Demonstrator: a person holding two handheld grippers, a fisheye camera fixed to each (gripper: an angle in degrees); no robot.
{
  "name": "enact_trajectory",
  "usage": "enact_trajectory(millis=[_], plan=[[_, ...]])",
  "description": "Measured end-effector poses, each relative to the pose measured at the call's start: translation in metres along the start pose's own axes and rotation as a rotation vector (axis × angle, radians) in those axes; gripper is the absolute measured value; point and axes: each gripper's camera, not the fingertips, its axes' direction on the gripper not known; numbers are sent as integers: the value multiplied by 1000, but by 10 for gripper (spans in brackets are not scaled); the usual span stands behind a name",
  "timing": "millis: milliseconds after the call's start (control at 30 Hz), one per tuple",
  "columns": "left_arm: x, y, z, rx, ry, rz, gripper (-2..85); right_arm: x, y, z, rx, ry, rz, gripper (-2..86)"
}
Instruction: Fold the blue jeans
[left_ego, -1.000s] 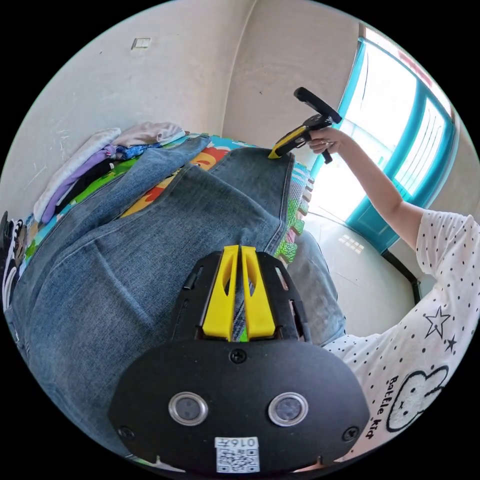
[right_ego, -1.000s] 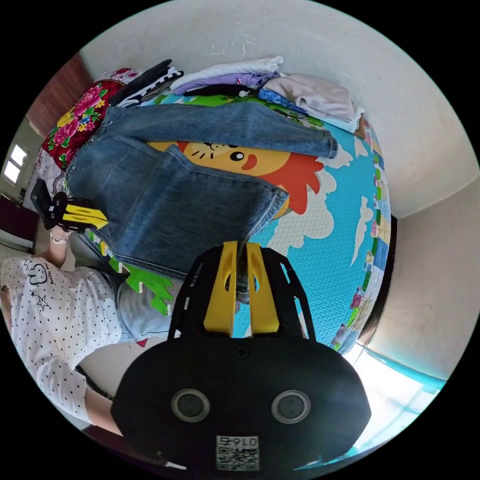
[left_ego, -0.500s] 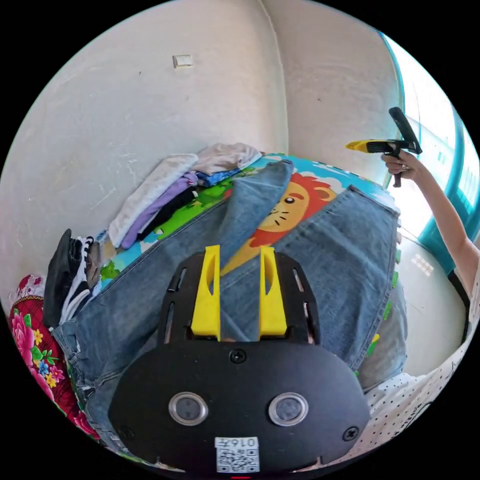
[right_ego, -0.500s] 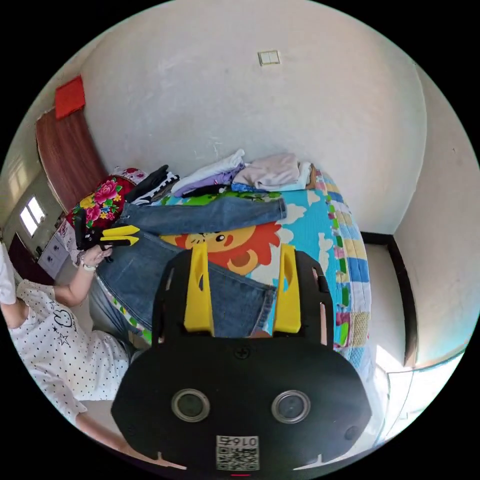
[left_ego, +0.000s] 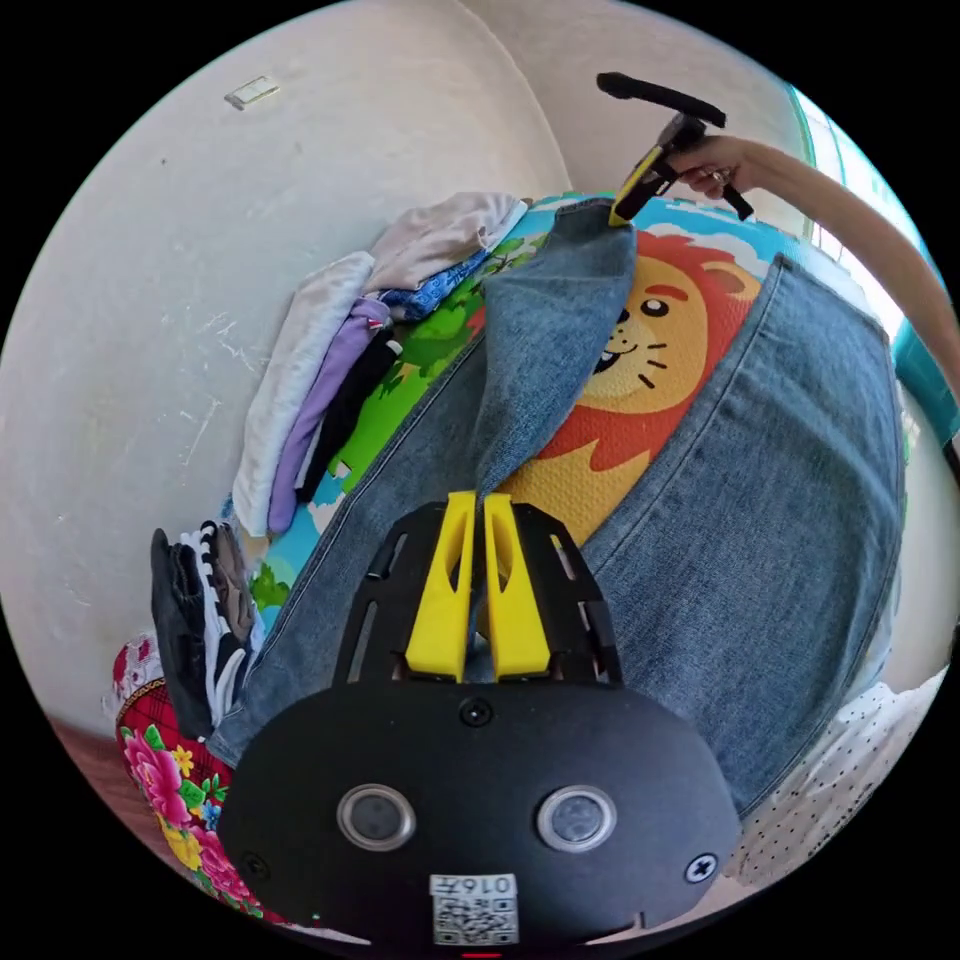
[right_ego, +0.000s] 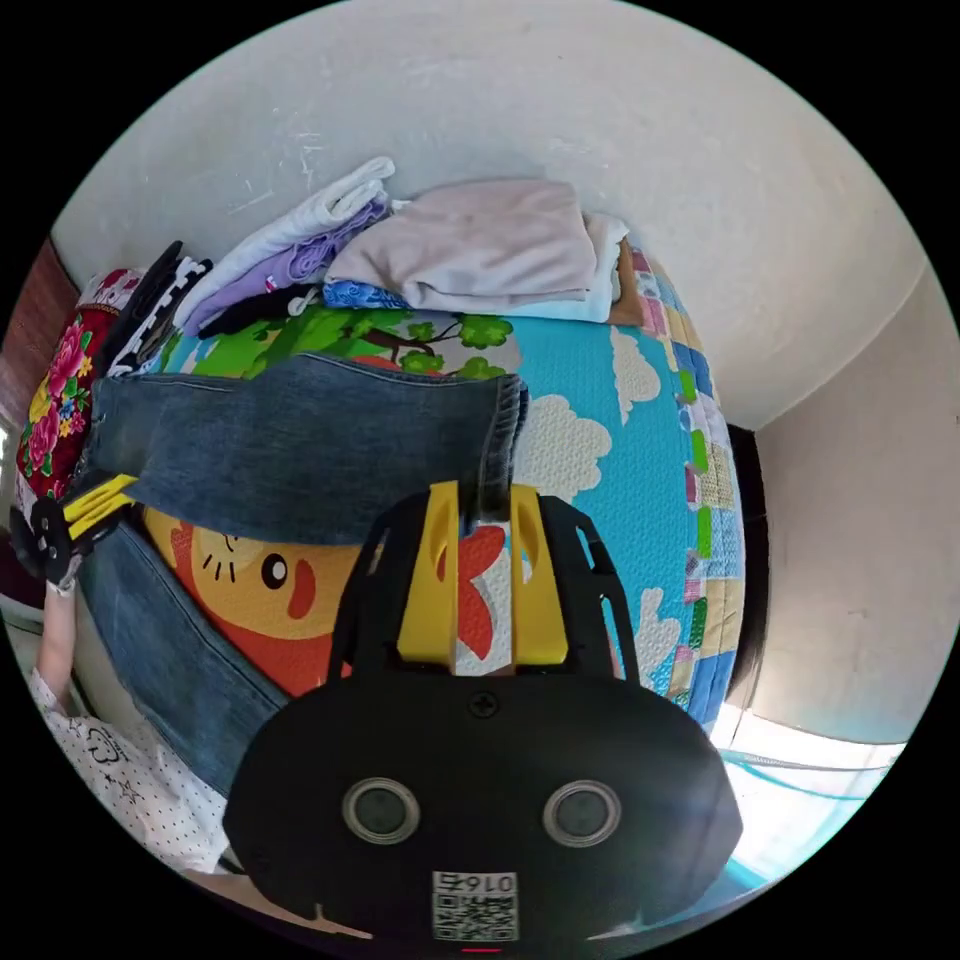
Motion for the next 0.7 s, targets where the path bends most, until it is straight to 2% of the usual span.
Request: enact_trajectory(millis=[33, 100, 167, 233, 300, 400, 433, 500, 633, 700], plan=[[-16, -4, -3, -10, 71, -3, -8, -3, -6, -13, -30, -48, 1, 65], [-71, -16, -10, -70, 348, -4, -8, 1, -15, -38, -51, -205, 78, 58], [-99, -18, -17, -51, 422, -8, -6, 14, -20, -79, 66, -422, 199, 48], [-128, -16, -12, -6, 462, -118, -1, 21, -18, -102, 162, -520, 281, 39], [-156, -13, 18, -16, 547, -269, 17, 20, -18, -112, 189, -470, 372, 36], [-164, -2, 53, -84, 640, -330, 57, -2, -15, -108, 168, -312, 455, 38], [-165, 1, 53, -64, 656, -336, 66, -15, -13, -103, 129, -268, 438, 57], [-169, 17, 35, 94, 630, -372, 88, -41, -10, -104, 126, -217, 331, 96], [-145, 24, -8, 215, 509, -296, 94, -146, 20, -126, 308, -32, -77, 145], [-117, 9, -25, 218, 353, -249, 90, -206, 34, -127, 375, 62, -276, 165]])
